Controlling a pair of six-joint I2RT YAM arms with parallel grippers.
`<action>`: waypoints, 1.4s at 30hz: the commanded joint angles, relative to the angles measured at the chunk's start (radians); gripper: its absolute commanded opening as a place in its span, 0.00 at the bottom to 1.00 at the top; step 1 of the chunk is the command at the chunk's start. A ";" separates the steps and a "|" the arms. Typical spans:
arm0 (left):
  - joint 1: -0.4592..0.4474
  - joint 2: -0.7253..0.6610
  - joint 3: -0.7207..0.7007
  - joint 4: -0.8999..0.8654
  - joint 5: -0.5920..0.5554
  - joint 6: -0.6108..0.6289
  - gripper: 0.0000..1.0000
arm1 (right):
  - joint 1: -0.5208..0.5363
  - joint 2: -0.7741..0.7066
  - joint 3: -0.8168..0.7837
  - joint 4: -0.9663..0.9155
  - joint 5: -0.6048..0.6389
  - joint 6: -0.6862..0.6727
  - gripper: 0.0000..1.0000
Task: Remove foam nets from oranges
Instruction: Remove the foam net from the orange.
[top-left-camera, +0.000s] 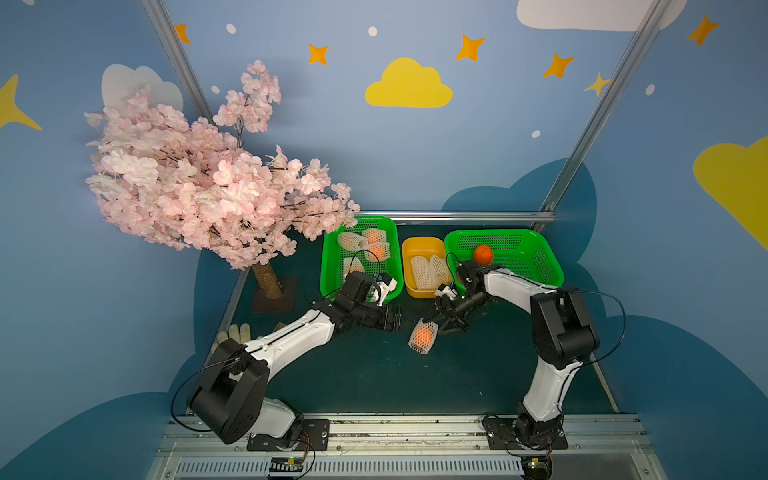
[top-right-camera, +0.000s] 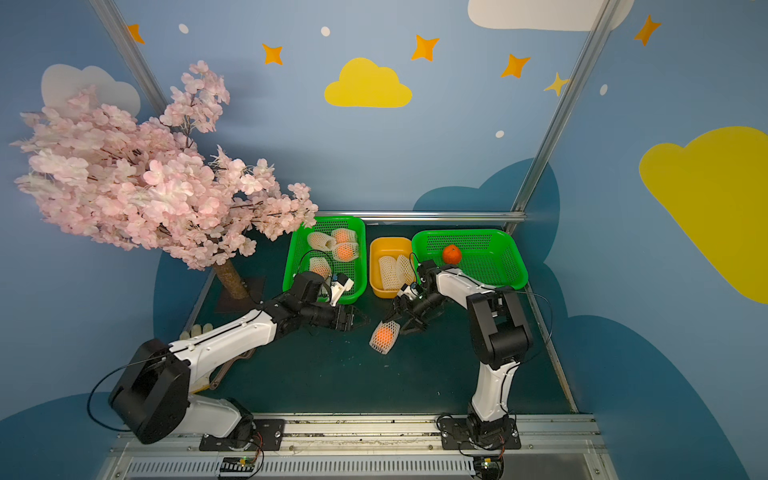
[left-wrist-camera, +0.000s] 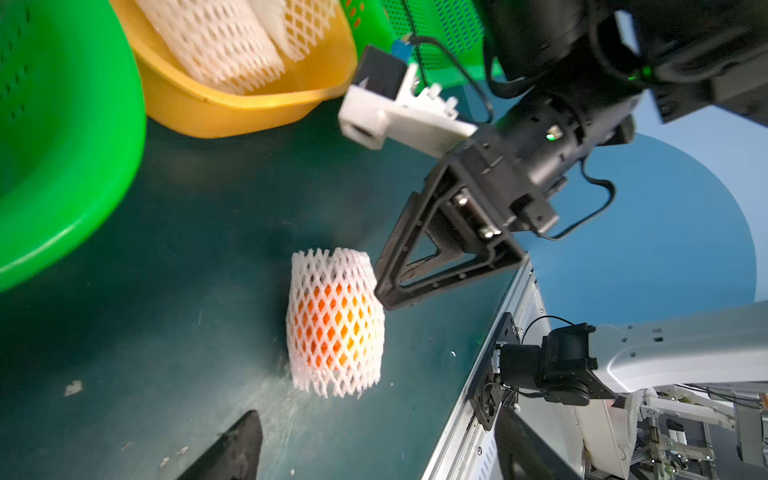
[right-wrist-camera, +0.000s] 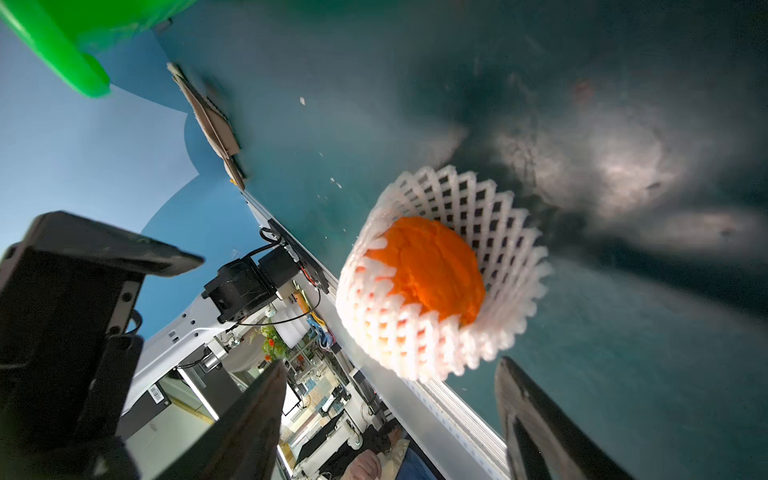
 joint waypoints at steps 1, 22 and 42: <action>0.006 -0.061 -0.014 0.000 -0.017 0.064 0.87 | 0.013 0.028 0.011 0.017 0.013 0.017 0.75; 0.010 -0.220 -0.109 0.033 -0.063 0.096 0.88 | 0.029 0.099 0.072 0.052 0.108 0.026 0.41; 0.001 -0.004 -0.042 0.115 0.059 0.060 0.88 | 0.093 -0.111 0.035 0.107 0.214 0.019 0.04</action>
